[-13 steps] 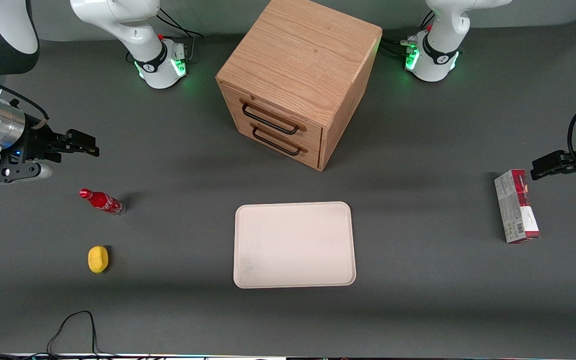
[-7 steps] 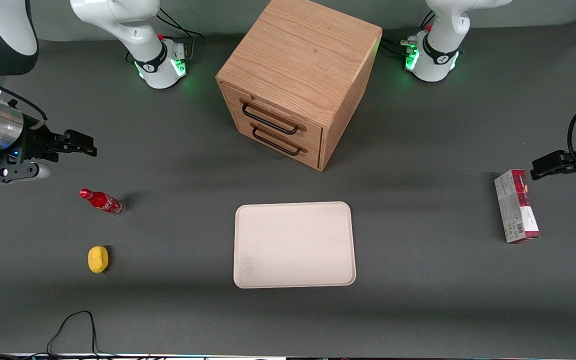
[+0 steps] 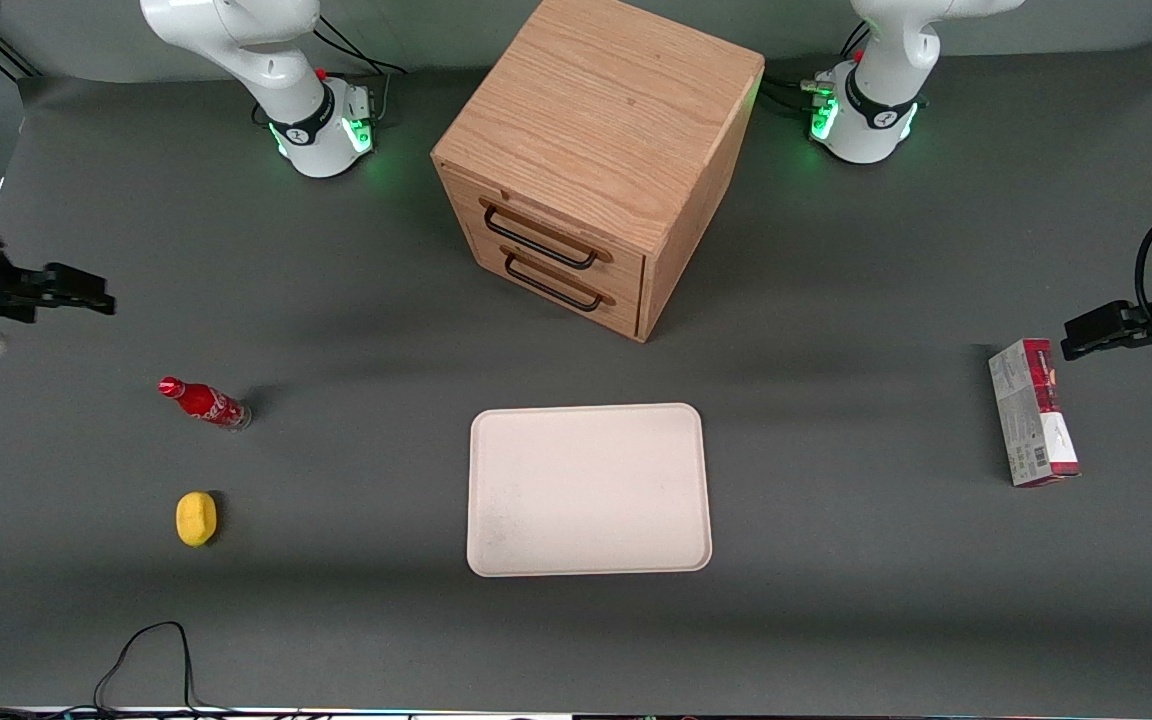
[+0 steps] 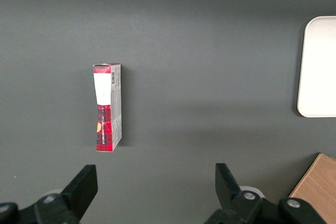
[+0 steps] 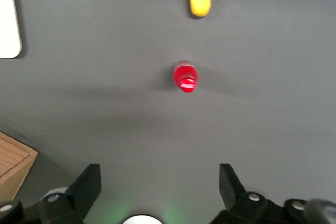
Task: Place coke bottle on tray
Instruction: 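Move the right gripper toward the red Coca-Cola bottle, open, then lower the right gripper over the bottle cap and close on it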
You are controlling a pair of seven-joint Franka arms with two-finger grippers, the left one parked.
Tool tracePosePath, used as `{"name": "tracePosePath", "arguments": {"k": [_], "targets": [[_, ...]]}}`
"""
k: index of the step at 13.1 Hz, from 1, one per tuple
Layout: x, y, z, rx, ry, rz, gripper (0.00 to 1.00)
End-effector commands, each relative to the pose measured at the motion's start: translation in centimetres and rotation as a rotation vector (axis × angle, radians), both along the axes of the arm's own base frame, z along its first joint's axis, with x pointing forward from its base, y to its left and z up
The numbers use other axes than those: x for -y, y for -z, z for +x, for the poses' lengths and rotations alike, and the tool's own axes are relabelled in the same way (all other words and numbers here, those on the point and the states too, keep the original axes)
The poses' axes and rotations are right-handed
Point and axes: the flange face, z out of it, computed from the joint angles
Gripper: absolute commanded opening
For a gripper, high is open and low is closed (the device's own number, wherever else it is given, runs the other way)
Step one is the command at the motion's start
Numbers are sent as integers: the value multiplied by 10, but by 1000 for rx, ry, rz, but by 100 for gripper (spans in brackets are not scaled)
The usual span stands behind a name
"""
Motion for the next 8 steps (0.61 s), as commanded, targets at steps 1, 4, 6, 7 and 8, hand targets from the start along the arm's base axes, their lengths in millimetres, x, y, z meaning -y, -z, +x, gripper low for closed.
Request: {"name": "tracePosePath", "arguments": {"k": [1, 4, 6, 7, 8], "targets": [[-5, -7, 2, -3, -30, -11, 100], [0, -3, 0, -11, -27, -9, 100], [10, 7, 5, -13, -11, -10, 100], [11, 29, 16, -30, -11, -16, 100], [11, 49, 25, -41, -12, -22, 100]]}}
